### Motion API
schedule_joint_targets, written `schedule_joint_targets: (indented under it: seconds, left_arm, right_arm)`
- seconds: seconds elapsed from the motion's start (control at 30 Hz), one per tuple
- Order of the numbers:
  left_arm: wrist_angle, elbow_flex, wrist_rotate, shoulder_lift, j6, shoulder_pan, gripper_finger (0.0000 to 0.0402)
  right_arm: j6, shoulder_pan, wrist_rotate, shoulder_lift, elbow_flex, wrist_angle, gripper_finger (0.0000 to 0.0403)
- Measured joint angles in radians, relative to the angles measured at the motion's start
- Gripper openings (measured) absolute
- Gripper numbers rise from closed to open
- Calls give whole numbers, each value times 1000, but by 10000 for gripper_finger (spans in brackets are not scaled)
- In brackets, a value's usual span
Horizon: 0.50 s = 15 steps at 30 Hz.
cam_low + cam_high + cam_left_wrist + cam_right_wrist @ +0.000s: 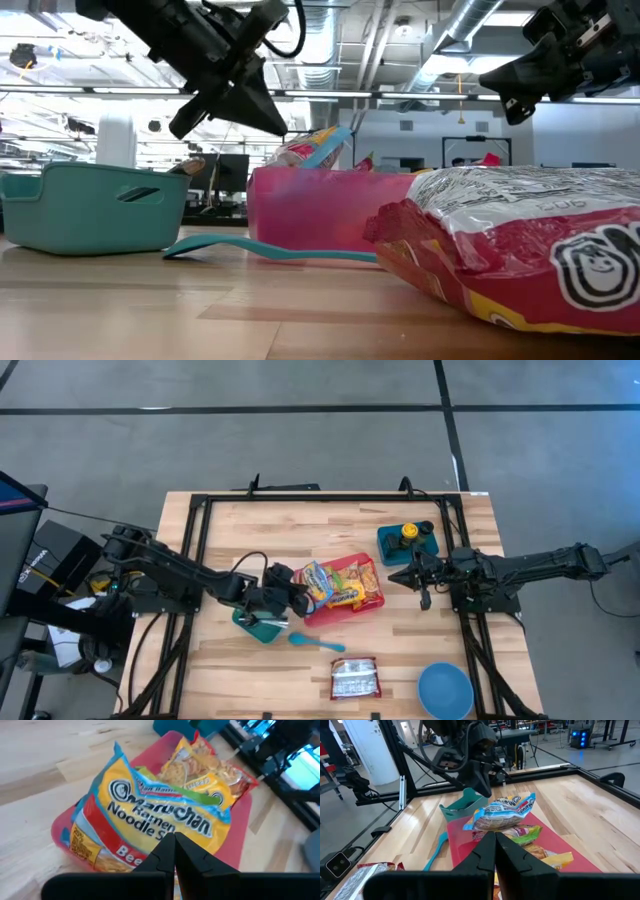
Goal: Pick & Place Food Item
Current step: Put the blue noodle pack into the red bin
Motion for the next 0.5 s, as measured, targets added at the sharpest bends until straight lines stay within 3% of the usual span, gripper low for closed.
schedule_joint_targets:
  seconds: [0.5]
  left_arm:
    - [-45, -1, 59, 63, -55, -9, 0]
  right_arm:
    - [0, 0, 0, -1, 0, 0, 1]
